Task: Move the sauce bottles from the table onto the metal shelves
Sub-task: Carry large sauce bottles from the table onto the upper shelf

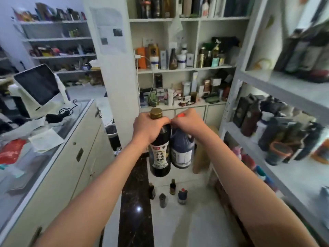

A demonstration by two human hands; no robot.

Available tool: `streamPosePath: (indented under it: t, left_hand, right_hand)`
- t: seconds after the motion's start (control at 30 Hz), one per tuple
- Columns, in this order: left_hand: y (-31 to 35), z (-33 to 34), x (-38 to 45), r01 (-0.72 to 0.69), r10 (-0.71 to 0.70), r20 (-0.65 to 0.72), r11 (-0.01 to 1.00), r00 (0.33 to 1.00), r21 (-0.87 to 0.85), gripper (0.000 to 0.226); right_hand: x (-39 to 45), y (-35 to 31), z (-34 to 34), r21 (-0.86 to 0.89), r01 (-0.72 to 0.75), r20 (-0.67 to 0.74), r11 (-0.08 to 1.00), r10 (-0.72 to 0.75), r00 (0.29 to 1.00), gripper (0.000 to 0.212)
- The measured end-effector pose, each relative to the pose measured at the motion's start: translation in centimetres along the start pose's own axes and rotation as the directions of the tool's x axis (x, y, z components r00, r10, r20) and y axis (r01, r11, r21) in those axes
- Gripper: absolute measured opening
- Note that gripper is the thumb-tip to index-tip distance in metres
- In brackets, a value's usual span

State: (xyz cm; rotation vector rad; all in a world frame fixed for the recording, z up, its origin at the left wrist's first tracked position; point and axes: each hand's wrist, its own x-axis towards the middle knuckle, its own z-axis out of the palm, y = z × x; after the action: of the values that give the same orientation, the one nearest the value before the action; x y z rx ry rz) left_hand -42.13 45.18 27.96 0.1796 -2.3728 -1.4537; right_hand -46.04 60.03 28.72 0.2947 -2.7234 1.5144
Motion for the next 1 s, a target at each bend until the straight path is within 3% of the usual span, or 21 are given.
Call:
streamPosePath:
  t: [0.1,0.23,0.37,0.47,0.57,0.7,0.87,1.0]
  left_hand:
    - [4.3,3.7,3.6,-0.104,0.108,0.072,0.993,0.991,-0.052,0.022]
    - [9.9,8.5,8.7,-0.233,0.251,0.169,0.965,0.953,-0.123,0.037]
    - [15.2,12.4,13.8,-0.307,0.376,0.232,0.909,0.897,-0.282,0.025]
    - [19.0,15.4,17.8,-0.326,0.447,0.258,0.856,0.856,-0.401,0.018]
    - [22.4,19.0,21.8,-0.342,0.509,0.284,0.811,0.813,-0.475,0.018]
    - [27.1,24.7,27.3,-0.335,0.57,0.349,0.77,0.744,-0.543,0.026]
    - [31.7,31.2,32.1,-0.296,0.599,0.433,0.756,0.674,-0.584,0.021]
    - [34.1,36.0,33.3,-0.272,0.574,0.468,0.779,0.672,-0.565,0.019]
  right_hand:
    - [2.2,1.1,-5.9,0.014,0.014,-0.036,1.0,-0.013,0.999,0.031]
    - [4.6,1.7,-13.4,0.075,0.017,-0.154,0.997,-0.005,0.988,0.019]
    - [7.7,1.4,-20.0,0.041,0.015,-0.274,0.999,-0.003,0.962,0.022]
    - [10.5,1.1,-24.5,0.071,-0.015,-0.384,0.997,0.041,0.923,0.013]
    - [13.2,-0.4,-28.9,0.09,-0.083,-0.507,0.992,0.118,0.854,0.021]
    - [16.7,-2.4,-33.9,-0.073,-0.227,-0.639,0.971,0.129,0.758,0.01]
    - [20.8,-1.2,-38.7,-0.058,-0.301,-0.78,0.952,0.145,0.609,0.005]
    - [22.6,1.6,-41.4,-0.062,-0.316,-0.834,0.947,0.125,0.538,0.014]
